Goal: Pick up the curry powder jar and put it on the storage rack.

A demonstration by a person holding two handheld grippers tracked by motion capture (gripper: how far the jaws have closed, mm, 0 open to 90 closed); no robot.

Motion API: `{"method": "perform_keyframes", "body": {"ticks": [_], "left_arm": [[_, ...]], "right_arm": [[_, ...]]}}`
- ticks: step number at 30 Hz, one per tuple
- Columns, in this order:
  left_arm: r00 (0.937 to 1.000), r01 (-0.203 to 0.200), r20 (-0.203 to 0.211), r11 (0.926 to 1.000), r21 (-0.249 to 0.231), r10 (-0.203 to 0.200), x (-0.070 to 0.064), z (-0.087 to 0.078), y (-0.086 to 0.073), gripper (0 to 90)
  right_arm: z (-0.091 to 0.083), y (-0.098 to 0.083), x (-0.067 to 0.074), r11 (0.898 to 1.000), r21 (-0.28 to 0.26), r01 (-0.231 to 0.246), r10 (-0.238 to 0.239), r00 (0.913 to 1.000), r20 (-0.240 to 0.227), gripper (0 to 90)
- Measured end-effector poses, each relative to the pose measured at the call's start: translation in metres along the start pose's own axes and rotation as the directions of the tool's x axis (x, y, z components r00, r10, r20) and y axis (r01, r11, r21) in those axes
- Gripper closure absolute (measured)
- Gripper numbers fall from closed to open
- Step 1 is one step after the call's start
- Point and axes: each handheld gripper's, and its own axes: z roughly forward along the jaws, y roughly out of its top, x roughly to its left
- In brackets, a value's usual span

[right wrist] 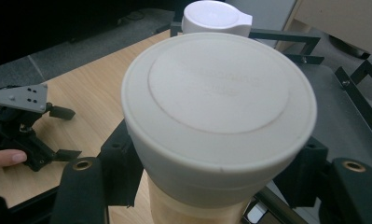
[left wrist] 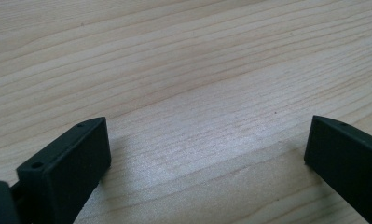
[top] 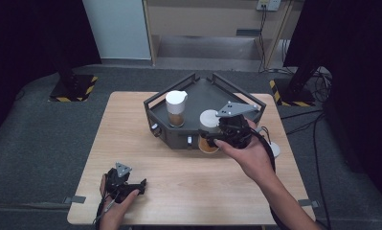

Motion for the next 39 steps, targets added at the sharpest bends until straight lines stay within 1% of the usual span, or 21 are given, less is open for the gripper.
{"method": "perform_keyframes", "body": {"ticks": [8,10,13,15,20,30,35,39], "left_arm": [[1.0000,0.000,0.000,1.0000,0.000,0.000,0.000,0.000,0.000,0.0],[1.0000,0.000,0.000,1.0000,0.000,0.000,0.000,0.000,0.000,0.0],[1.0000,0.000,0.000,1.0000,0.000,0.000,0.000,0.000,0.000,0.0],[1.0000,0.000,0.000,1.0000,0.000,0.000,0.000,0.000,0.000,0.0],[1.0000,0.000,0.000,1.0000,0.000,0.000,0.000,0.000,0.000,0.0],[1.0000,0.000,0.000,1.0000,0.000,0.000,0.000,0.000,0.000,0.0],[1.0000,0.000,0.000,1.0000,0.000,0.000,0.000,0.000,0.000,0.0],[1.0000,0.001,0.000,1.0000,-0.001,-0.001,0.000,0.000,0.000,0.0]], "right_arm": [[0.004,0.005,-0.006,1.000,-0.003,-0.013,0.013,0.9999,0.008,34.9],[0.005,0.006,-0.007,1.000,-0.004,-0.019,0.019,0.9998,0.004,34.9],[0.007,0.009,-0.007,1.000,-0.001,-0.008,0.008,0.9999,0.007,34.9],[0.008,0.010,-0.008,1.000,0.001,-0.012,0.012,0.9999,0.003,34.9],[0.009,0.012,-0.009,1.000,0.002,-0.006,0.006,1.0000,0.005,34.9],[0.015,0.017,-0.017,1.000,-0.007,-0.023,0.023,0.9997,0.001,34.9],[0.019,0.022,-0.019,1.000,-0.009,-0.019,0.019,0.9998,0.004,34.9],[0.022,0.026,-0.021,1.000,-0.011,-0.027,0.027,0.9996,0.006,34.9]]}}
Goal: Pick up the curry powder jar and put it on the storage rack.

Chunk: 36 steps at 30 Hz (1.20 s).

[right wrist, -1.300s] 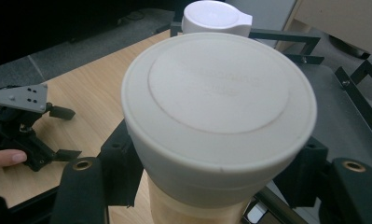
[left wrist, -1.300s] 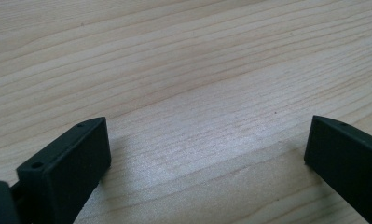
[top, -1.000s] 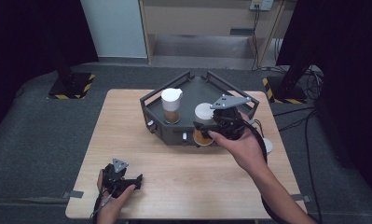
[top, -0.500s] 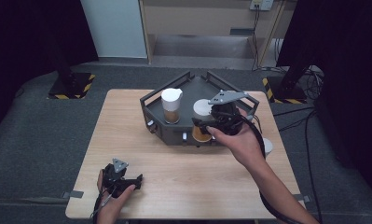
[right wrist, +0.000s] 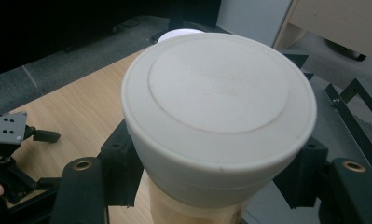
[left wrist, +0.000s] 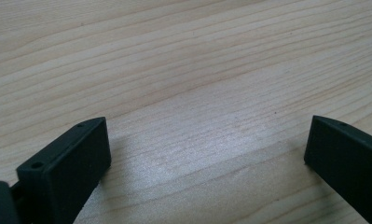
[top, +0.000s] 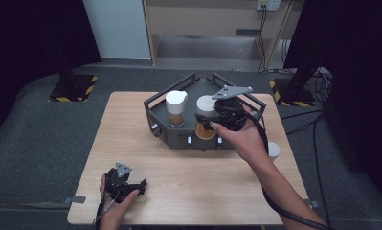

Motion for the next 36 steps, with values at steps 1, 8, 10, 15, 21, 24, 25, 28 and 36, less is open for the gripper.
{"method": "perform_keyframes", "body": {"ticks": [1,8,10,15,21,24,25,28,36], "left_arm": [[1.0000,0.000,0.000,1.0000,0.000,0.000,0.000,0.000,0.000,0.0],[1.0000,-0.001,0.000,1.0000,0.001,0.001,0.000,0.000,0.000,0.0],[1.0000,-0.002,0.000,1.0000,0.001,0.002,0.000,0.000,0.000,0.0],[1.0000,-0.001,0.000,1.0000,0.001,0.001,0.000,0.000,0.000,0.0],[1.0000,-0.001,0.000,1.0000,0.001,0.001,0.000,0.000,0.000,0.0],[1.0000,-0.002,0.000,1.0000,0.001,0.002,0.000,0.000,0.000,0.0],[1.0000,-0.002,0.000,1.0000,0.001,0.002,0.000,0.000,0.000,0.0],[1.0000,-0.002,-0.001,1.0000,0.001,0.002,0.000,0.000,0.000,0.0],[1.0000,-0.001,0.000,1.0000,0.001,0.001,0.000,0.000,0.000,0.0]], "right_arm": [[0.001,0.001,0.000,1.000,0.001,0.000,0.000,1.0000,0.003,34.9],[0.005,0.007,-0.006,1.000,0.000,-0.009,0.009,0.9998,0.015,34.9],[0.005,0.009,-0.007,1.000,-0.002,-0.009,0.009,0.9997,0.022,34.9],[0.005,0.011,-0.011,1.000,-0.007,-0.021,0.021,0.9993,0.031,34.9],[0.010,0.012,-0.018,1.000,-0.001,-0.030,0.030,0.9987,0.042,34.9],[0.014,0.012,-0.020,0.999,0.003,-0.034,0.034,0.9982,0.049,34.9],[0.015,0.011,-0.021,0.999,0.003,-0.035,0.035,0.9980,0.052,34.9],[0.019,0.010,-0.023,0.999,0.001,-0.046,0.046,0.9974,0.055,34.9],[0.032,0.013,-0.029,0.998,0.013,-0.056,0.055,0.9962,0.068,34.9]]}}
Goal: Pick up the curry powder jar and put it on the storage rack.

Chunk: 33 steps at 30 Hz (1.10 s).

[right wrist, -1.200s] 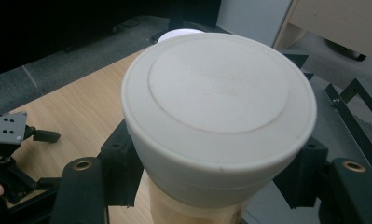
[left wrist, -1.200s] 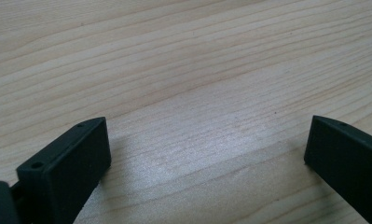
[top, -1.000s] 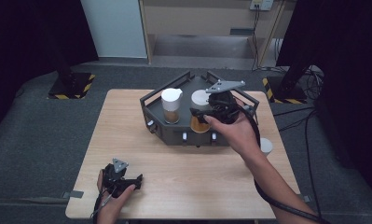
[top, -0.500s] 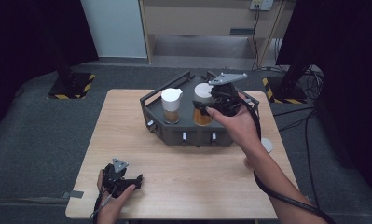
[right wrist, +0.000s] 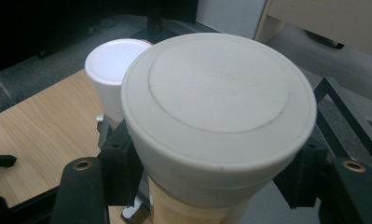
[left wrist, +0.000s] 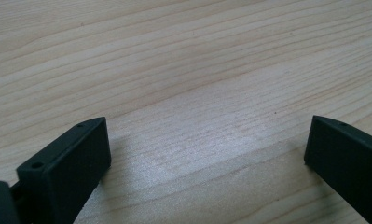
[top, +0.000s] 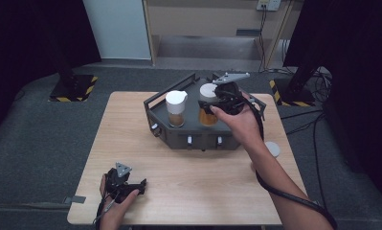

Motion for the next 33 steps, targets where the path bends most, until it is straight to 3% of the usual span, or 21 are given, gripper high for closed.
{"method": "perform_keyframes", "body": {"ticks": [13,33], "left_arm": [[1.0000,-0.004,0.002,1.0000,0.001,0.004,0.001,0.000,0.001,0.0],[1.0000,-0.003,0.004,1.0000,0.001,0.003,0.001,0.000,0.001,0.0]], "right_arm": [[0.010,0.003,-0.012,1.000,-0.002,-0.019,0.019,0.9997,0.013,34.9],[0.023,0.009,-0.016,1.000,0.017,-0.023,0.022,0.9991,0.035,34.9]]}}
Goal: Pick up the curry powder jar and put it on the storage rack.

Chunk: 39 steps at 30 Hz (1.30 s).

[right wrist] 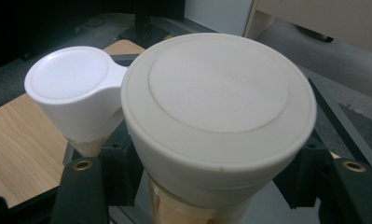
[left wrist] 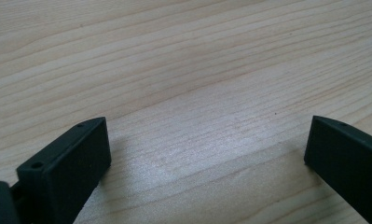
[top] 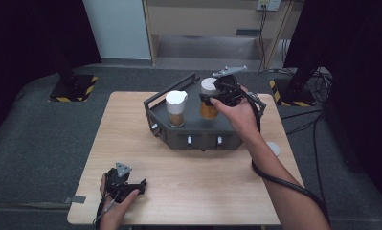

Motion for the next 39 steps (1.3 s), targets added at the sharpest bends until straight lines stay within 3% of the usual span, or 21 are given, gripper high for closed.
{"method": "perform_keyframes", "body": {"ticks": [39], "left_arm": [[1.0000,-0.003,0.001,1.0000,0.000,0.003,0.000,0.001,0.001,0.0]], "right_arm": [[0.031,-0.011,0.001,0.999,0.029,-0.020,0.020,0.9998,-0.003,34.9]]}}
